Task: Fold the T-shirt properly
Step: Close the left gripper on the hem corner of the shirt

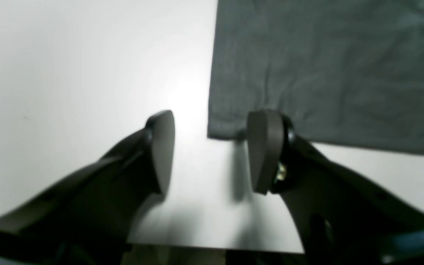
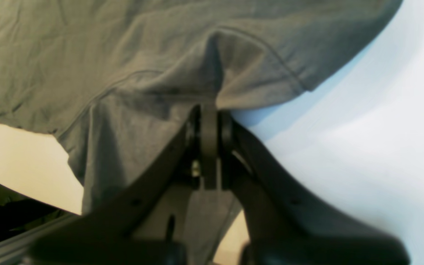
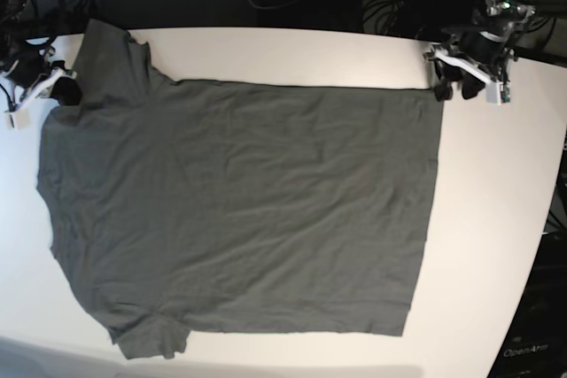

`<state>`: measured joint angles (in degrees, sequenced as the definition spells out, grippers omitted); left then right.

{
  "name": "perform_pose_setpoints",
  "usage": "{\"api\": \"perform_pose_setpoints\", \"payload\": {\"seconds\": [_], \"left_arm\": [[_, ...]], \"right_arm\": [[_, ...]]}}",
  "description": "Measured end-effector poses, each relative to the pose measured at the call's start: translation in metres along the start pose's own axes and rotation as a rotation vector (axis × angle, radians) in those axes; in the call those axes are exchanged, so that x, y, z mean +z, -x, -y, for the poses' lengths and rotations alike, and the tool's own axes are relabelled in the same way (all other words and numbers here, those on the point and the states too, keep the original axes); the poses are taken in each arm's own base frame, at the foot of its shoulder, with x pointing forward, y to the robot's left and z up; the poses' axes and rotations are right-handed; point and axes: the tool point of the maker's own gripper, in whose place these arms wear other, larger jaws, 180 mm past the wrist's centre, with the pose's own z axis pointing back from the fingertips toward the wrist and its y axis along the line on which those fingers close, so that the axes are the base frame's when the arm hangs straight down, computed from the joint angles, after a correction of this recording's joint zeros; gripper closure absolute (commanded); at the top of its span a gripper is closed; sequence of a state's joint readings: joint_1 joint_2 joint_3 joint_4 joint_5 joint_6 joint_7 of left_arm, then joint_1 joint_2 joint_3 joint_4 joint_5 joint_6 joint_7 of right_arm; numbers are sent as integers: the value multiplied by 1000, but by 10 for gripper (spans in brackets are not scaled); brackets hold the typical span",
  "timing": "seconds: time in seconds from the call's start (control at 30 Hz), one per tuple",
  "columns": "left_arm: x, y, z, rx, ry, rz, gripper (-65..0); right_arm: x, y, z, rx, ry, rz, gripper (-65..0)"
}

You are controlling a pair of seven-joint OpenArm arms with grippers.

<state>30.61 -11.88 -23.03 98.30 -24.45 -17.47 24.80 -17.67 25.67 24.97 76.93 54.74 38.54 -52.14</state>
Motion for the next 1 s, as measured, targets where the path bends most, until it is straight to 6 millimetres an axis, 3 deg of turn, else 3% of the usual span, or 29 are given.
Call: {"api": "perform_pose_setpoints", "payload": {"seconds": [0.13,0.23,0.4,0.57,1.0], "left_arm": [[12,-15,-13,-3,-15,64,-314],[13,-15,-17,-12,-6,67,-314],[-5,-5,-22,30,-1,42,-314],[-19,17,-4,44,80,-13,-314],[-31,14,-6,44,85,-20,-314]], "right_arm": [[0,0,0,0,0,0,-9],[0,0,0,0,0,1,-9],[0,0,0,0,0,0,-9],[0,0,0,0,0,-1,-9],[0,-1,0,0,-1,2,-9]]}}
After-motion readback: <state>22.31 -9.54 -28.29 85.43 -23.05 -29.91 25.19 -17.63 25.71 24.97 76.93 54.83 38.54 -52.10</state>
